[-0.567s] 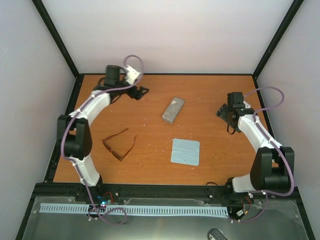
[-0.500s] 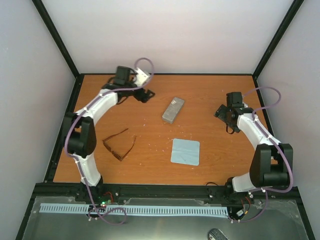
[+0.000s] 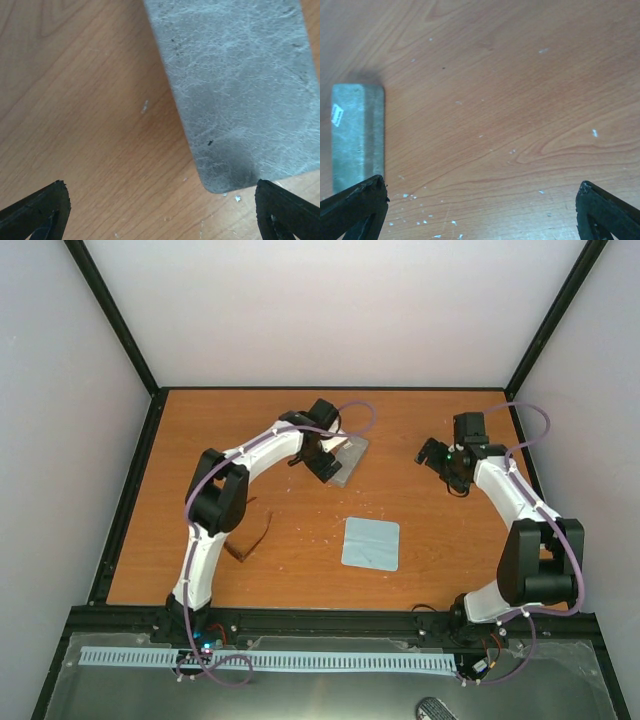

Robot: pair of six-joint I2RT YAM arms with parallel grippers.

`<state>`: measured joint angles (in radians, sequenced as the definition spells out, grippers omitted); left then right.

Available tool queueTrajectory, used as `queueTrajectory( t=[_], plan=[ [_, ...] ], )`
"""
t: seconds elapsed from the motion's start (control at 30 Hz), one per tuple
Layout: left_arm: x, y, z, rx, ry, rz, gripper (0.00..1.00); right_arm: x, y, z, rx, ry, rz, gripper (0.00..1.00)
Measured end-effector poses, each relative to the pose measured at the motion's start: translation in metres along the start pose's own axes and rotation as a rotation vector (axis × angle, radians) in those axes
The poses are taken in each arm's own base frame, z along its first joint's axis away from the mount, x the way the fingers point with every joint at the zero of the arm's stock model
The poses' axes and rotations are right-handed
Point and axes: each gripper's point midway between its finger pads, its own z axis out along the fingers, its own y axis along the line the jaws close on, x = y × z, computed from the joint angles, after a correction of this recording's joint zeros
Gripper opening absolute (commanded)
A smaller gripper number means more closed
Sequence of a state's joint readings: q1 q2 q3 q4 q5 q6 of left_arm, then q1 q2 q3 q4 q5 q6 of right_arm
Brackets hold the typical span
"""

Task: Organize the sunglasses
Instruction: Pick up the sunglasses case from the center of the board.

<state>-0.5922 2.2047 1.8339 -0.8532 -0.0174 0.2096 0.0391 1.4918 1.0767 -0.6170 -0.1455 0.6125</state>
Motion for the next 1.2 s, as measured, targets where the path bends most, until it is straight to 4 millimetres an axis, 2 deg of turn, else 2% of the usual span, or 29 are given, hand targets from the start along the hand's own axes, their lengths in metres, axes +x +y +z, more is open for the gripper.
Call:
queueTrajectory(
  t=[0.13, 0.23, 0.4, 0.5, 0.6, 0.87, 0.93, 1.1, 1.2],
  plan=[
    [-0.006, -0.003, 0.002, -0.053, 0.023, 0.002, 1.0, -0.003, 0.011, -0.002, -0.045, 0.01, -0.027, 1.0],
    [-0.015, -0.019, 0.002, -0.047, 0.017, 0.024, 0.99, -0.001, 0.016, -0.001, -0.068, 0.025, -0.042, 1.0],
    [-0.032, -0.044, -0.012, 0.011, -0.023, 0.045, 1.0, 0.003, 0.021, 0.0, -0.102, 0.053, -0.054, 1.0],
    [-0.035, -0.046, -0.013, 0.022, -0.03, 0.041, 0.99, 0.004, 0.025, 0.0, -0.121, 0.058, -0.056, 1.0],
    [-0.033, -0.046, -0.004, 0.024, -0.015, 0.031, 0.99, 0.006, 0.026, 0.001, -0.131, 0.064, -0.055, 1.0],
    [-0.023, -0.05, 0.037, 0.043, 0.052, 0.015, 1.0, 0.007, 0.028, 0.001, -0.144, 0.069, -0.057, 1.0],
    [-0.021, -0.051, 0.042, 0.044, 0.063, 0.013, 0.92, 0.007, 0.028, 0.001, -0.144, 0.07, -0.057, 1.0],
    [-0.02, -0.051, 0.044, 0.046, 0.066, 0.002, 0.52, 0.007, 0.028, 0.001, -0.146, 0.07, -0.071, 0.97],
    [-0.019, -0.048, 0.044, 0.052, 0.065, 0.004, 0.38, 0.009, 0.027, 0.002, -0.146, 0.072, -0.097, 0.97]
  ],
)
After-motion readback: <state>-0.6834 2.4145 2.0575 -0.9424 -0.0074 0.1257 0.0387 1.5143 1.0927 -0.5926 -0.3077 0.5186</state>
